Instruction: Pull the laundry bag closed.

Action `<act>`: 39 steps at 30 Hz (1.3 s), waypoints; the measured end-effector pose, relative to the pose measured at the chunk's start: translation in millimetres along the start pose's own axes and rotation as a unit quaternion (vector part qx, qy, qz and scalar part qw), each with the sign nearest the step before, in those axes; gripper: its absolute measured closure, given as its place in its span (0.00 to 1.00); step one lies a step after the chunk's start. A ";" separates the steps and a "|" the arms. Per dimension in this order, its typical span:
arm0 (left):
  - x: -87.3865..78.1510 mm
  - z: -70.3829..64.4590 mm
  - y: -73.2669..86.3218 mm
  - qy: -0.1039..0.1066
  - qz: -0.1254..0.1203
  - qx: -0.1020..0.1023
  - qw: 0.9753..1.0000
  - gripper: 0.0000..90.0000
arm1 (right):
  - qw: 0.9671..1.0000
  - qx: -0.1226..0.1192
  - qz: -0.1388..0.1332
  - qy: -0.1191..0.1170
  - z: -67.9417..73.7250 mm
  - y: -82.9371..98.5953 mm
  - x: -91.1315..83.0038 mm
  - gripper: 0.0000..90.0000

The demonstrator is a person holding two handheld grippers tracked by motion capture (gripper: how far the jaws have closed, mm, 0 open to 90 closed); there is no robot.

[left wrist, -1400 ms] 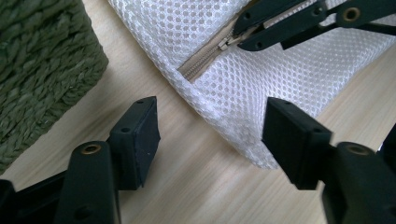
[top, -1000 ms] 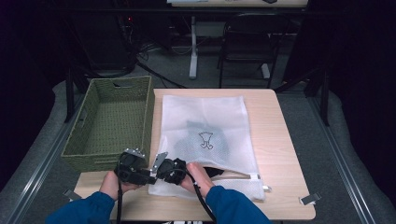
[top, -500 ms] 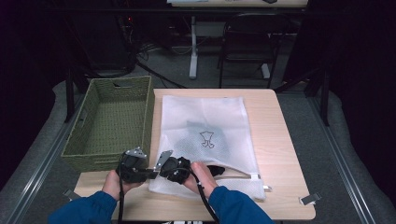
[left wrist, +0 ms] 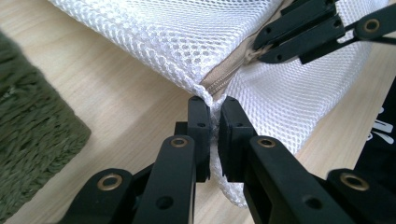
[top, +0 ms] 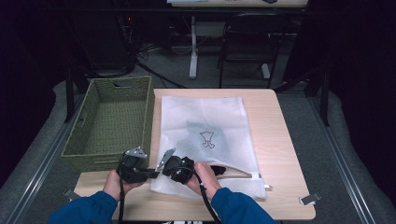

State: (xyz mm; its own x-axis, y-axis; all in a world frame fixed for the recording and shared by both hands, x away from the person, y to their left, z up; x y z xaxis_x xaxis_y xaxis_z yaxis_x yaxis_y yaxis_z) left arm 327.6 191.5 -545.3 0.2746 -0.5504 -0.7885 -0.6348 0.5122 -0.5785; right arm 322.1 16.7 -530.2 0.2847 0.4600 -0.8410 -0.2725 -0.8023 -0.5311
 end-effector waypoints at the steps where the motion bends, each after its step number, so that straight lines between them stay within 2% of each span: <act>1: -0.3 0.0 -0.1 0.001 0.000 0.001 1.000 0.94 | 1.000 0.002 0.002 0.000 -1.0 1.3 -0.9 0.97; 6: -1.8 0.7 -0.4 -0.001 -0.006 -0.001 1.000 0.94 | 1.000 0.011 0.012 0.000 -5.4 7.6 -6.7 0.97; 9: -3.4 2.4 0.4 -0.004 -0.010 -0.008 1.000 0.94 | 0.999 0.021 0.026 0.003 -10.7 17.0 -10.5 0.97; 15: -3.6 3.4 0.4 -0.006 -0.006 -0.008 1.000 0.94 | 0.999 0.035 0.039 0.003 -17.2 31.0 -18.6 0.97; 30: -3.7 4.0 0.7 -0.009 -0.004 -0.007 1.000 0.94 | 0.996 0.055 0.064 0.006 -23.6 46.3 -38.0 0.97; 39: -3.7 3.3 0.4 -0.013 -0.001 -0.005 1.000 0.94 | 0.994 0.071 0.079 0.020 -26.7 57.4 -50.7 0.98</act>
State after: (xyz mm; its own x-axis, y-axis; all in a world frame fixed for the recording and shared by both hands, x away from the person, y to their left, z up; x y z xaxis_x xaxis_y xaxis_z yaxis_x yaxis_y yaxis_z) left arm 328.8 195.9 -543.3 0.2945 -0.5330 -0.7932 -0.6414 0.5050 -0.5775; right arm 316.5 -62.8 -515.3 0.2644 0.3153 -0.9114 -0.4421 -0.8003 -0.4051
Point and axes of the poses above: each handheld gripper's, and its own axes: x roughly forward along the jaws, y roughly out of its underside, z roughly to its left, the point moved 2 cm from there along x, roughly forward along the jaws, and after that the axes turned 4 degrees about -y, right-handed, at the moved point
